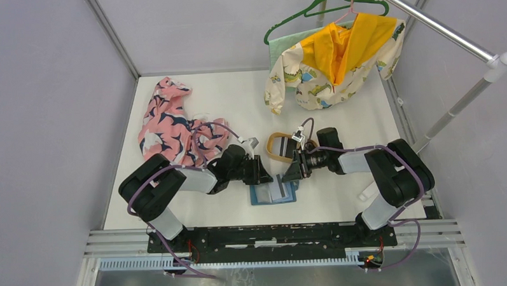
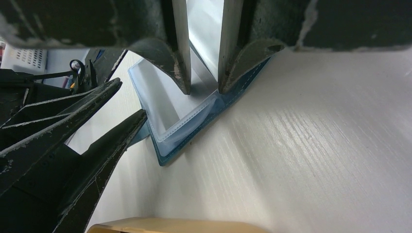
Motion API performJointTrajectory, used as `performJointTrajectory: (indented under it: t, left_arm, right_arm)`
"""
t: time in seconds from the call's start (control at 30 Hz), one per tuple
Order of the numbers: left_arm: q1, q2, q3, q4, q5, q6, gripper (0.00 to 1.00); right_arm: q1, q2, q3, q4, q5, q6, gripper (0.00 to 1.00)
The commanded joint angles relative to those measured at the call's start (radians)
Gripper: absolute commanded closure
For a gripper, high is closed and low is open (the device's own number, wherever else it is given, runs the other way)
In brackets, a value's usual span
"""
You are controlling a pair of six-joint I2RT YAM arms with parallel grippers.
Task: Put the credit cards into the card holder
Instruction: Insert the credit card into the card holder.
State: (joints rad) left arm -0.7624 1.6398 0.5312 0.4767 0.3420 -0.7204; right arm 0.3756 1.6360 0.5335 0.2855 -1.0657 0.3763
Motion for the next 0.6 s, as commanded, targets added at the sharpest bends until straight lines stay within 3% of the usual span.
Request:
performJointTrajectory:
  t: [0.0, 0.33, 0.43, 0.57]
  left_arm:
    - [-0.007, -0.020, -0.031, 0.028, 0.018, -0.038, 0.67]
    - [-0.007, -0.031, -0.061, 0.085, 0.021, -0.055, 0.67]
    - [-0.008, -0.047, -0.068, 0.089, 0.015, -0.056, 0.66]
    - [-0.007, -0.091, -0.074, 0.070, -0.003, -0.054, 0.66]
  right_arm:
    - [-0.005, 0.009, -0.007, 0.103, -0.043, 0.050, 0.65]
    - [-0.005, -0.007, -0.001, 0.072, -0.008, 0.010, 0.74]
    - [-0.005, -0.045, 0.039, -0.055, 0.054, -0.113, 0.72]
    - [-0.005, -0.097, 0.027, -0.087, 0.114, -0.152, 0.67]
